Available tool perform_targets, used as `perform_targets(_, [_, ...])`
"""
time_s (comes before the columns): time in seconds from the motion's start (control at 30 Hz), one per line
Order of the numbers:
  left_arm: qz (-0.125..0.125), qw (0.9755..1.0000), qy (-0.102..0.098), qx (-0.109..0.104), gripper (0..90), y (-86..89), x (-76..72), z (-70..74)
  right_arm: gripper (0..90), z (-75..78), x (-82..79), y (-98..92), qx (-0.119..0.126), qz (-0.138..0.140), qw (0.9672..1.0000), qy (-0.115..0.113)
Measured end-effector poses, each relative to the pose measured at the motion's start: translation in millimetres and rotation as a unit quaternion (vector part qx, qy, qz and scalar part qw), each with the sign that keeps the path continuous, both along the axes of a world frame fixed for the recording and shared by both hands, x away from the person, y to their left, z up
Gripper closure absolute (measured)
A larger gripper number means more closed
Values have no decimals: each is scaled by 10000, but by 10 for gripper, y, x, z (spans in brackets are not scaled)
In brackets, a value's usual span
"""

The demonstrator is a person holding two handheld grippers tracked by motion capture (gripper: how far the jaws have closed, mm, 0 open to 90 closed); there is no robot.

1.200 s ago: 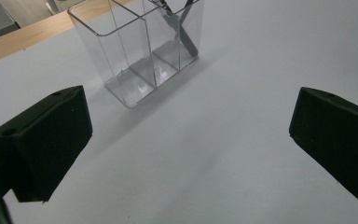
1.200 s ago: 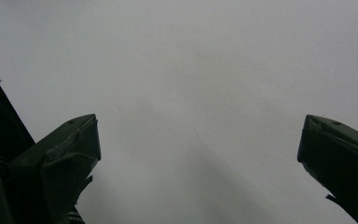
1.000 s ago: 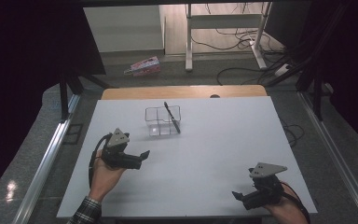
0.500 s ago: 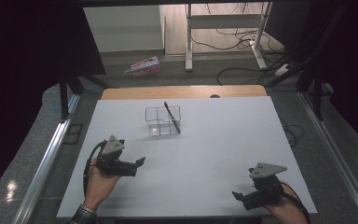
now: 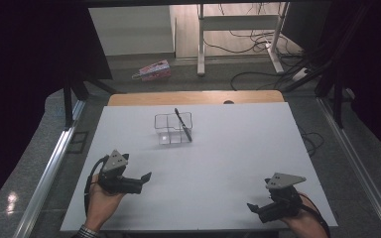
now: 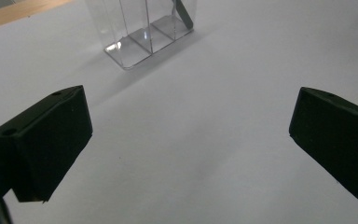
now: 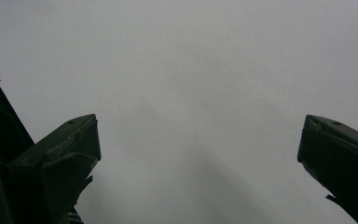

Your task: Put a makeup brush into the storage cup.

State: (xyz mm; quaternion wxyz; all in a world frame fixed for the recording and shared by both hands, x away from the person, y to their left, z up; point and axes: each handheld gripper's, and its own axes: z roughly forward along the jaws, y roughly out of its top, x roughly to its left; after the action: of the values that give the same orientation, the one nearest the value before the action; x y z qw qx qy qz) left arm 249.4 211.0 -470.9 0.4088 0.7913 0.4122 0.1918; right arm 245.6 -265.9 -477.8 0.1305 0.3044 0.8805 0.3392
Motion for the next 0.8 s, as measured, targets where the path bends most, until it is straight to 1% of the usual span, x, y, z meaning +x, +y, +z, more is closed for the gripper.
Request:
perform_targets(0.47, [79,10000,-1,21,0,62,-191,-30,0,-2,-2,3,-15,-1,10000,-1])
perform_targets(0.57, [116,9999,-36,44,0,70,-237,-32,0,-1,-1,2,-10,-6,10000,-2])
perform_targets(0.8, [201,9998,-82,23,0,104,-328,-26,0,-3,-1,1,-15,-6,10000,4])
